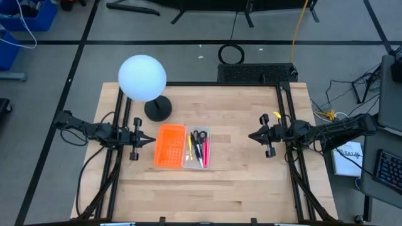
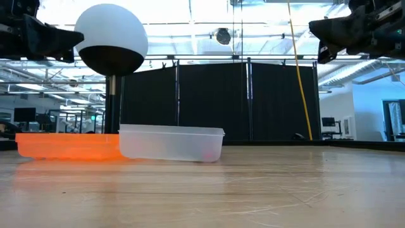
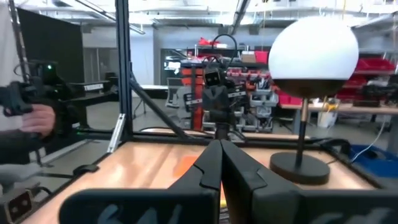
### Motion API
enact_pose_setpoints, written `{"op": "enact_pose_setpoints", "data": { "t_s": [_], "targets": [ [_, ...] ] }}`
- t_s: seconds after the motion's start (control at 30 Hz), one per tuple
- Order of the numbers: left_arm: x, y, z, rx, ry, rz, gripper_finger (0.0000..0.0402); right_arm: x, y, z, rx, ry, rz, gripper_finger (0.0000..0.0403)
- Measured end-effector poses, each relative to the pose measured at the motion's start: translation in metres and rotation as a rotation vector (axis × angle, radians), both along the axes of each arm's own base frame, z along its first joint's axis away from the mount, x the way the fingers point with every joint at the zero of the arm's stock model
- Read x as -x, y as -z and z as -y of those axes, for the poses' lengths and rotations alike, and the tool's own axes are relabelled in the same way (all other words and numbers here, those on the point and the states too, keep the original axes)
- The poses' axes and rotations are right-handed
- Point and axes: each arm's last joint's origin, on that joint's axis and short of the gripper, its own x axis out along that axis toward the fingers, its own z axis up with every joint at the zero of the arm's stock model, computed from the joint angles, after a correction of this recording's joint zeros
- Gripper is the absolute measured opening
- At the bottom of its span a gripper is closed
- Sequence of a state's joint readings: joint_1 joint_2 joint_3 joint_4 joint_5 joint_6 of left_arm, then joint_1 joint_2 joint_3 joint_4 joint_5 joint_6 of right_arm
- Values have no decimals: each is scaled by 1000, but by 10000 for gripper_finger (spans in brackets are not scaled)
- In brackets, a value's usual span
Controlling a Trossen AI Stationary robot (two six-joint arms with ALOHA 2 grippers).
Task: Pick & place school supplies into a supply box
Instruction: Return to Home Position
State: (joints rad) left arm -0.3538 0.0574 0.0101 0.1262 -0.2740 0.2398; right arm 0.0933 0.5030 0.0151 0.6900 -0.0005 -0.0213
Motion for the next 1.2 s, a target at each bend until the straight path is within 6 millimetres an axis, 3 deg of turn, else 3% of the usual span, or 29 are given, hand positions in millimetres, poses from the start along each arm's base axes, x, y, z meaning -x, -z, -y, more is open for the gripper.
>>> {"op": "enact_pose_setpoints", "data": {
  "t_s": [0.23,1.2],
  "targets": [
    [0,4,0,2,-6,-46,34,0,2,0,-160,-28,-33,0],
    [0,4,0,0,-5,-45,42,0,2,0,-162,-27,-32,0]
  ]
}}
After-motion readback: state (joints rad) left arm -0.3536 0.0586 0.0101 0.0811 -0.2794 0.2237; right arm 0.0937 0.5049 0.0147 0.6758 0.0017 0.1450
